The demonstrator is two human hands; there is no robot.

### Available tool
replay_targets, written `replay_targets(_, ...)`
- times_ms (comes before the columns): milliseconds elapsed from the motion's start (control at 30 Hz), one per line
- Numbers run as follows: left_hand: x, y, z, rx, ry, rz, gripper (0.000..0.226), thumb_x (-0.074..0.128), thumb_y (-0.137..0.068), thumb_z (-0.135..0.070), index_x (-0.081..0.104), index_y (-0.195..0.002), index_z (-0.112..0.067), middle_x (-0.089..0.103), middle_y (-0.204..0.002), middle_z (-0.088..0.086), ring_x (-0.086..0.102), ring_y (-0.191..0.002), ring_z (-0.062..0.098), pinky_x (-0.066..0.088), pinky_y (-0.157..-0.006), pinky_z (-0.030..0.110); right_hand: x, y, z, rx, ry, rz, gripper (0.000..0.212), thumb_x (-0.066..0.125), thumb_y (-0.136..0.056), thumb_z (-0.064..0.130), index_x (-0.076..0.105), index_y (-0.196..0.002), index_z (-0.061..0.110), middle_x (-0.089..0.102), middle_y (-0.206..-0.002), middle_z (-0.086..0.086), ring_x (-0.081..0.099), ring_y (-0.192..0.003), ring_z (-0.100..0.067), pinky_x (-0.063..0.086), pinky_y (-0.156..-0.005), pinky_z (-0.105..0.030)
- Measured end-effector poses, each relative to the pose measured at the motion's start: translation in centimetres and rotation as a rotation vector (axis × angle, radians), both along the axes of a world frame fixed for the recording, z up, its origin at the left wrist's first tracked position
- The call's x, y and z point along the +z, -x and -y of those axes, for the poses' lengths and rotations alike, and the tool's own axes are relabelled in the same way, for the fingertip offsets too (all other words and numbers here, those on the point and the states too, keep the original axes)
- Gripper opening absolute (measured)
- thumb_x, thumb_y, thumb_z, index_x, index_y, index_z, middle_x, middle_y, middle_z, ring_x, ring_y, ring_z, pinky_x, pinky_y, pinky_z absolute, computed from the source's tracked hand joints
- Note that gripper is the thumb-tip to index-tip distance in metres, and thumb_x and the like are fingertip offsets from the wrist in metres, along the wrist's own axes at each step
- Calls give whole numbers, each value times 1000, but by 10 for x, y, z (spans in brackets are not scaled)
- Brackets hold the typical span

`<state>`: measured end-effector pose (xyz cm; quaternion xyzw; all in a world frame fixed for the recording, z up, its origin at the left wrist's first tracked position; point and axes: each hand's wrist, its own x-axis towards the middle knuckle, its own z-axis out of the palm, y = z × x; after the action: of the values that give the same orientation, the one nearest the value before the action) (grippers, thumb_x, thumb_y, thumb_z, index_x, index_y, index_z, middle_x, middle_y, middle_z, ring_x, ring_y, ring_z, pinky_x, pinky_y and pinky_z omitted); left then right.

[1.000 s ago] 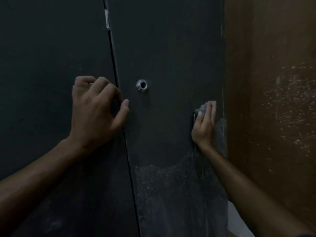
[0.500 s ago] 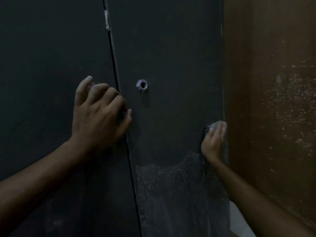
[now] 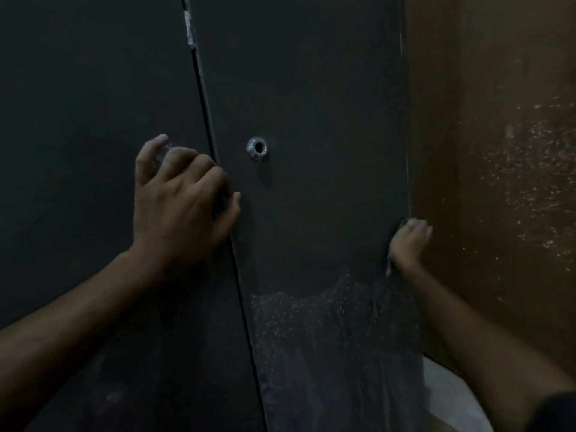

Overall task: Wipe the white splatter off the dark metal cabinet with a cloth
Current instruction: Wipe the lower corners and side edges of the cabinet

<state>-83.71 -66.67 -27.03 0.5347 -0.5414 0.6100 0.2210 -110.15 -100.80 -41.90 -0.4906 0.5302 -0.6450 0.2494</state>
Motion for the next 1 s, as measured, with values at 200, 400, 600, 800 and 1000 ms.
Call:
replay_targets(200,-2,-2,1,-8,-5,1,34,54,-103,-43,66,-90,-15,69,-96,7,57,-117,34,12,-122,46,-26,-66,-68,17,349,-79,60,24,-112,39,15,-164,11,4,-173,-6,5,-159,-18,7,-127,-25)
replay_targets(400,-1,-3,3,-30,21,15,36,52,-104,-44,66,-89,-14,70,-96,7,55,-116,34,14,-121,48,-77,-14,-12,-28,-60,18,53,26,-111,30,37,-153,-1,30,-163,-23,29,-150,-31,19,-127,-37)
replay_targets(600,-2,-5,5,-44,25,12,36,52,-104,-44,65,-89,-14,69,-98,8,55,-117,35,12,-121,46,-23,-49,-47,-17,170,52,61,22,-112,42,18,-163,9,8,-172,-8,10,-158,-19,10,-126,-29)
replay_targets(800,-2,-7,6,-48,40,24,37,51,-103,-46,66,-87,-16,69,-96,4,56,-115,32,14,-122,47,-74,-25,-17,-31,-58,138,54,25,-112,32,30,-159,6,17,-170,-16,19,-156,-29,14,-127,-36)
replay_targets(1000,-2,-7,6,-70,41,20,37,53,-103,-46,66,-86,-16,69,-95,4,54,-116,30,14,-121,46,-50,-106,-110,13,246,94,63,22,-112,44,14,-164,11,-1,-173,-3,4,-159,-20,9,-129,-32)
